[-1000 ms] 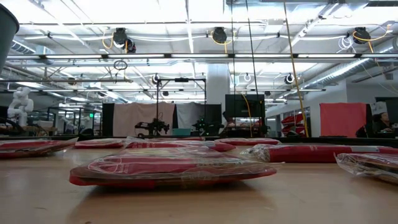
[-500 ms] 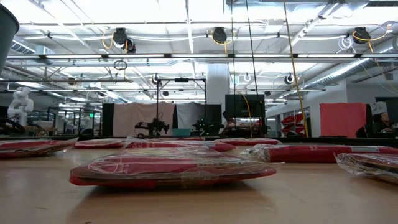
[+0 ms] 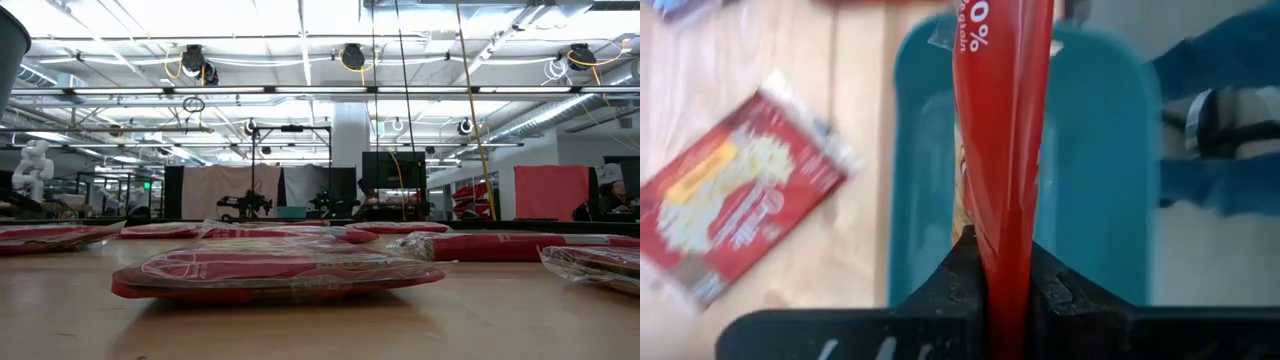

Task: Sort popcorn bags into baskets
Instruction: Put the popcorn sachet into the bin

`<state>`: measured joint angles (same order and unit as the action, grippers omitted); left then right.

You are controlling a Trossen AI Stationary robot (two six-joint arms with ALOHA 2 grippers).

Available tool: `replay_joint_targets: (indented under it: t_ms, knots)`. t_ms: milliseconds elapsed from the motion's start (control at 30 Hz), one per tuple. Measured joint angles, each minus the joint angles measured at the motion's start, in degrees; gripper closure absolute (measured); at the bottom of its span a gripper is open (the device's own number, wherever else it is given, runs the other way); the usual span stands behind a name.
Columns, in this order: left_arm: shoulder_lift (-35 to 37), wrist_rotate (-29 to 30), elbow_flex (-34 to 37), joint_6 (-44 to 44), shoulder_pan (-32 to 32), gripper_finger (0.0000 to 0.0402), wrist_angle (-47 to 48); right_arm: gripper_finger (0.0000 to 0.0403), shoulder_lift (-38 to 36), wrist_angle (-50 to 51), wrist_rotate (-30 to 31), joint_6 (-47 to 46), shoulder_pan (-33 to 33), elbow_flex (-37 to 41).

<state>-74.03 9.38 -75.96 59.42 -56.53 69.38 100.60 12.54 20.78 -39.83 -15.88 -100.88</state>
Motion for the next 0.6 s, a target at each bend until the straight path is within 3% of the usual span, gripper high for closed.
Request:
replay_joint_targets:
  t_ms: [133,233,367,600]
  knots:
    - [-3.0,0.0,0.0,2.2,-1.4,0.0367,1.0,0.0259,0.0,2.6,-0.4,-0.3,0.0,0.0]
    - [-5.3,0.0,0.0,2.3,-2.4,0.0361,0.9,0.0259,0.0,4.8,-4.0,-1.4,0.2,0.0]
    - [-8.4,-0.1,0.0,2.4,-3.0,0.0371,0.9,0.0259,-0.4,8.4,-8.9,-1.5,0.2,0.0]
    - [-14.3,1.1,0.0,2.3,-3.0,0.0378,1.0,0.0259,-1.6,13.0,-12.1,-1.3,0.3,0.0]
